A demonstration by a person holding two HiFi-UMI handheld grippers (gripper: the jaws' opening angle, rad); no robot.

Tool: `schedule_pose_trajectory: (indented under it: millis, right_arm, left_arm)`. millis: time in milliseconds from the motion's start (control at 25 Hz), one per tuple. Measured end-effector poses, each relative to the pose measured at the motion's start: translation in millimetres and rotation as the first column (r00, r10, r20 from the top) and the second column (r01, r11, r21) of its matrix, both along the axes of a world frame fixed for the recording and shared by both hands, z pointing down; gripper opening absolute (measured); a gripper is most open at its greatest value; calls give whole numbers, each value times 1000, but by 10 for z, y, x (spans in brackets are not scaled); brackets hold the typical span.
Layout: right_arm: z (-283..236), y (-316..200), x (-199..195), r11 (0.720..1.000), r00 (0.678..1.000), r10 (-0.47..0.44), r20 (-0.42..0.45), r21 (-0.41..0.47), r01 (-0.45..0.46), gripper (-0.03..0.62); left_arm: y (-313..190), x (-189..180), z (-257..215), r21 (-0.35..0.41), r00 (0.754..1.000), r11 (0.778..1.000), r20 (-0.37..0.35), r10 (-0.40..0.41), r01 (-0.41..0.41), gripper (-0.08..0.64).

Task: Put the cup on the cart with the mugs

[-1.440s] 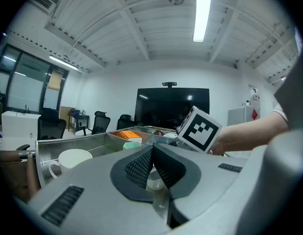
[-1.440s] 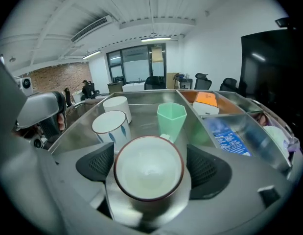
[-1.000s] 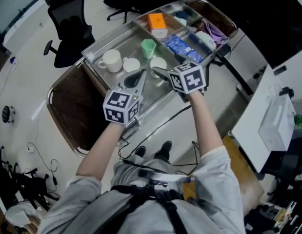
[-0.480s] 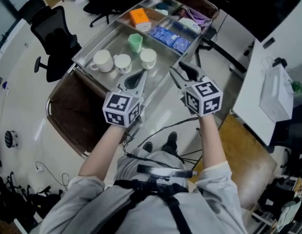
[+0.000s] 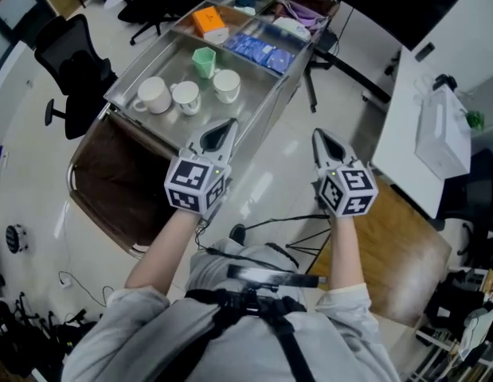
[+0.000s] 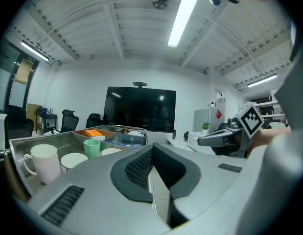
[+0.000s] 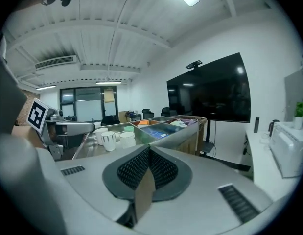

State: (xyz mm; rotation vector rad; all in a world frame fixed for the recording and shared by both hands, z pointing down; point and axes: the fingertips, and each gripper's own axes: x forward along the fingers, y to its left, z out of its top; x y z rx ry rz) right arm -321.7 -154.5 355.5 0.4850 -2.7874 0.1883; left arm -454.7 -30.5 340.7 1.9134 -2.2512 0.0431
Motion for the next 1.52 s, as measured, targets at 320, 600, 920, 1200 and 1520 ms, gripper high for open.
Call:
schedule_pose_trajectory:
  millis: [320, 600, 920, 1200, 1520]
  right_arm:
    - [350, -227, 964, 990, 991, 134, 8, -53, -133, 3]
    - [610, -286, 1843, 966, 969, 246, -16, -75, -246, 3]
    - [789, -298, 2534, 942, 945, 324, -45, -80, -327, 3]
    - [959, -249, 2715, 939, 943, 325, -63, -97, -330, 3]
    - [1031, -186, 2723, 942, 948, 310, -71, -109, -317, 3]
  left_arm:
    - [-67, 568, 167, -24, 998, 998, 22, 64, -64, 5]
    - [-119, 1066, 425, -62, 995, 994, 21, 96, -95, 5]
    - [-109, 1421, 669, -94, 996, 992, 14, 85, -84, 5]
    - [-20, 1544, 689, -101, 997, 993, 22, 70, -67, 5]
    - [79, 1552, 695, -104, 999, 994, 24, 48, -45, 5]
